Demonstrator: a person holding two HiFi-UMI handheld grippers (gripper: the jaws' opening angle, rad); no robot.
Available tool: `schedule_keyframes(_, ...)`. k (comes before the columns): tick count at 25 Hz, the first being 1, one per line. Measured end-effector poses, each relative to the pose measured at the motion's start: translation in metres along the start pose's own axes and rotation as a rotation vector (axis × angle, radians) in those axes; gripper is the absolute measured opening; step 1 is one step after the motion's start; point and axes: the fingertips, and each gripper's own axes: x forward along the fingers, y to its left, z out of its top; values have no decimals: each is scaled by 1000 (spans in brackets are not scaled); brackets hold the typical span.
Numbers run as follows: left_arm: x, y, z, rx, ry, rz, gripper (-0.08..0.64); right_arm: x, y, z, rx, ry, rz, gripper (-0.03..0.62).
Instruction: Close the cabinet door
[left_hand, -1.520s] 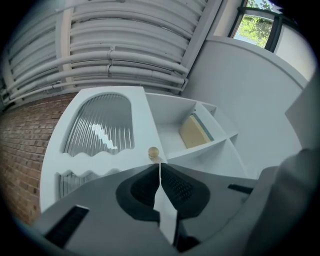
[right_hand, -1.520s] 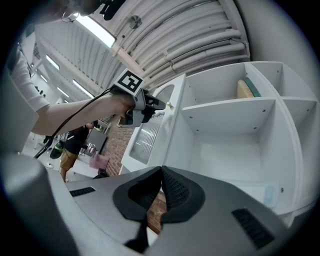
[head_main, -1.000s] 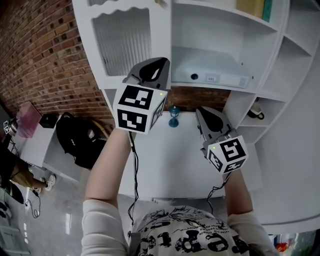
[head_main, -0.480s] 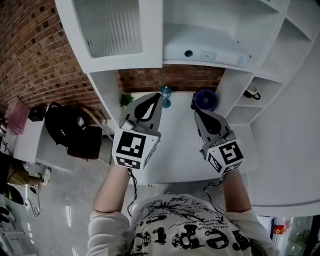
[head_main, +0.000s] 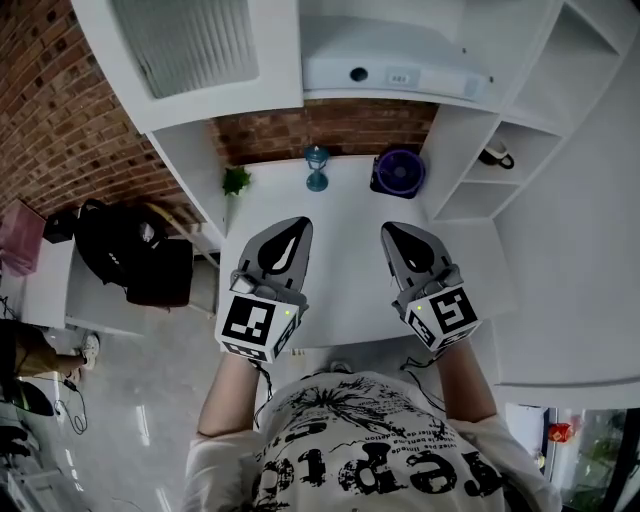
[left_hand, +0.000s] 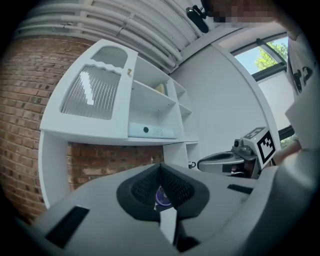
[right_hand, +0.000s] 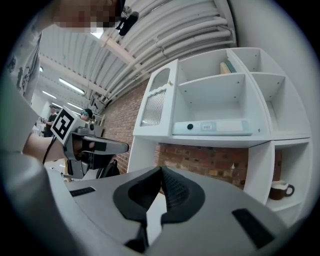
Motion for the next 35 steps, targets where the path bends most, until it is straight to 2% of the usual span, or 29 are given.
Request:
schedule_keyframes(6,-5,2,-4,14,4,-4,14,3,4,2,-22,-10,-22,14)
schedule_keyframes(13,-9,6,-3,-19,-14,-20,14,9,15,8,-49,-24,0,12)
schedule_keyframes(35,-8,14,4,-20,-36,-24,14,19,15,7,-48,-31,-4,12)
